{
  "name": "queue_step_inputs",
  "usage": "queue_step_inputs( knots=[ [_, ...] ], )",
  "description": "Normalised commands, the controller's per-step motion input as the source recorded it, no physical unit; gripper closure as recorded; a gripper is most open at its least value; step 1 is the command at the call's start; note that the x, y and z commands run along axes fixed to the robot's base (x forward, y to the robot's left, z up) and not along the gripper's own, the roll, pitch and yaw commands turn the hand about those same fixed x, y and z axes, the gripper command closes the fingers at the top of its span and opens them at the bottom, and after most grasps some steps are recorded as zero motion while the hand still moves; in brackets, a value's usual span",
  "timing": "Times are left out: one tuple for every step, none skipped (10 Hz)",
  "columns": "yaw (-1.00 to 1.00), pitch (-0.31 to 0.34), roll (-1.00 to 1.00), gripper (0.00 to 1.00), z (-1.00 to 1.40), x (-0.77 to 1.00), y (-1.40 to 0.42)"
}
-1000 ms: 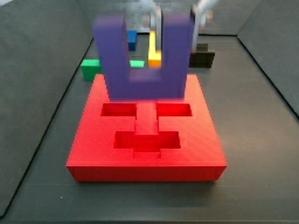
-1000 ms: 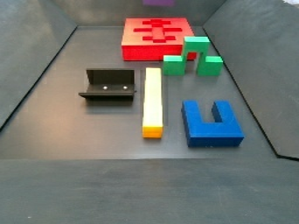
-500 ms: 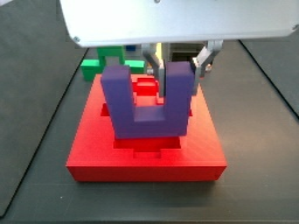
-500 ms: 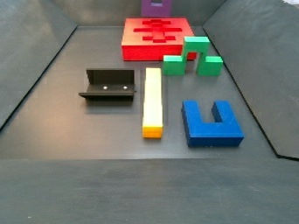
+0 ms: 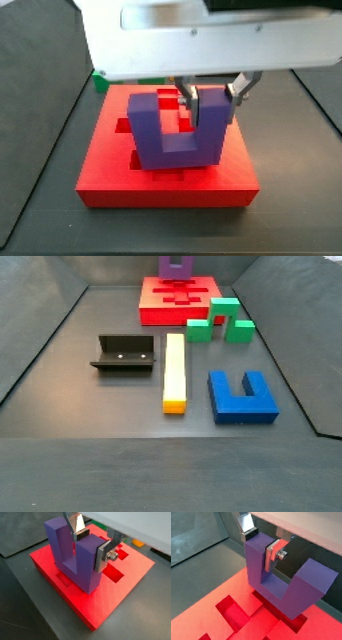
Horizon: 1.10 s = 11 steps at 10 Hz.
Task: Pick up the purple object. Move up. Move to above the board. Insert the purple object.
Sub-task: Insert the purple object.
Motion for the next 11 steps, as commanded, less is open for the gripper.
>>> queue_step_inputs(
  knots=[
    [-0.02,0.084,0.19,1.00,-0.07,0.00,0.00],
    [-0.07,0.020,0.00,1.00,0.00,-0.03,0.00],
    [-0.04,0.000,-0.01,1.00,0.00,-0.05,0.03],
    [-0.01,0.000,-0.01,1.00,0.00,-0.01,0.00],
    [-0.02,0.000,-0.01,1.00,-0.03,0.00,0.02],
    [-0.05,0.000,0.00,1.00,-0.05,-0.01,0.08],
    [-0.06,0.000,0.00,1.00,-0.05,-0.07,0.07],
    [-0.07,-0.013,0.00,1.00,-0.08,-0.12,0.07],
    [-0.01,-0.027,0.00,1.00,-0.09,-0.08,0.00],
    [0.00,-0.024,0.00,1.00,-0.05,-0.08,-0.03],
    [0.00,0.000,0.00,1.00,-0.01,-0.13,-0.01]
  ],
)
